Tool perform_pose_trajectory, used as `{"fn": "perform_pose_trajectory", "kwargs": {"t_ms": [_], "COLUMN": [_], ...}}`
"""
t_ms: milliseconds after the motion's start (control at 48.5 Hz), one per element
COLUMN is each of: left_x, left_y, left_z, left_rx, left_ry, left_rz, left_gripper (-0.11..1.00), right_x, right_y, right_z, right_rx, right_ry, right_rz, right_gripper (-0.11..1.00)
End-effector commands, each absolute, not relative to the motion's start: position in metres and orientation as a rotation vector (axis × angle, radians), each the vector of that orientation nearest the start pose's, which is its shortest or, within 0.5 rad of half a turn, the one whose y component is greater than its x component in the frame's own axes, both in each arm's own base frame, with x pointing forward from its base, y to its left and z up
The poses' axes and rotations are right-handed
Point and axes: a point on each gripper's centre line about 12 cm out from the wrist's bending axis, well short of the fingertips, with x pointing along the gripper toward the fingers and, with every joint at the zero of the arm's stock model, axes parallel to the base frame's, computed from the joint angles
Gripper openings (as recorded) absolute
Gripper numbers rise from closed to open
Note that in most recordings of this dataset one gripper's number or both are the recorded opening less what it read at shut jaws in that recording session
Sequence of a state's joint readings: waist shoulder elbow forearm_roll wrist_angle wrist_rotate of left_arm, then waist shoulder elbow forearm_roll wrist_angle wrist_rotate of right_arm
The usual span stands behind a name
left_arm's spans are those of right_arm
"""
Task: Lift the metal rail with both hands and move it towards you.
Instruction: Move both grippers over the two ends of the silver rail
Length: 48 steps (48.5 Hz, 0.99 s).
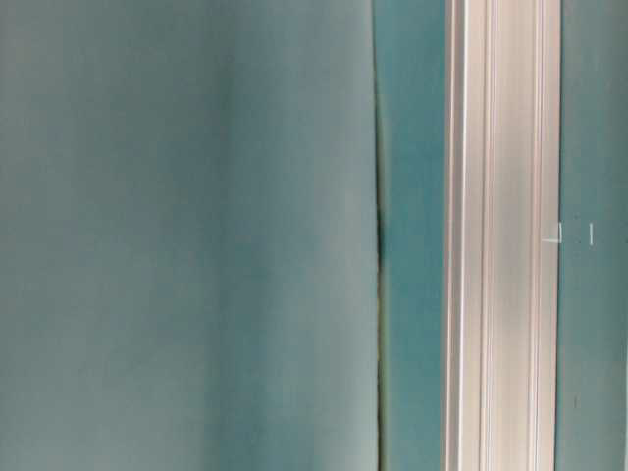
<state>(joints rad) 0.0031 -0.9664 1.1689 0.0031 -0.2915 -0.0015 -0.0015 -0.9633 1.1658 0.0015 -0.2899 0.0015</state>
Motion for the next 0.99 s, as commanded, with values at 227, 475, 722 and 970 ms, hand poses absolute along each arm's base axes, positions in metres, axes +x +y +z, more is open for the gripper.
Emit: {"fn": "perform_pose_trajectory", "kwargs": {"t_ms": [227,475,722,970], "left_x": [0.205,0.221,0.245,0.277], "left_y": [0.016,0.02,0.03,0.045], "left_z": [0.36,0.357,0.332,0.309], "left_rx": [-0.04,-0.033,-0.02,0.017], "left_ry": [0.035,0.258,0.529,0.816], "left_rz": [0.079,0.097,0.124,0.13], "left_gripper": [-0.01,-0.03,-0.03,-0.03], "right_x": [0.213,0.221,0.237,0.267], "right_y": [-0.008,-0.015,-0.027,-0.04], "right_z": [0.303,0.309,0.304,0.28], "right_rx": [0.215,0.322,0.343,0.232], "right_ry": [0.162,0.509,0.704,0.967], "right_rz": [-0.051,-0.106,-0.158,-0.134], "right_gripper": [-0.01,-0.01,-0.01,-0.01]}}
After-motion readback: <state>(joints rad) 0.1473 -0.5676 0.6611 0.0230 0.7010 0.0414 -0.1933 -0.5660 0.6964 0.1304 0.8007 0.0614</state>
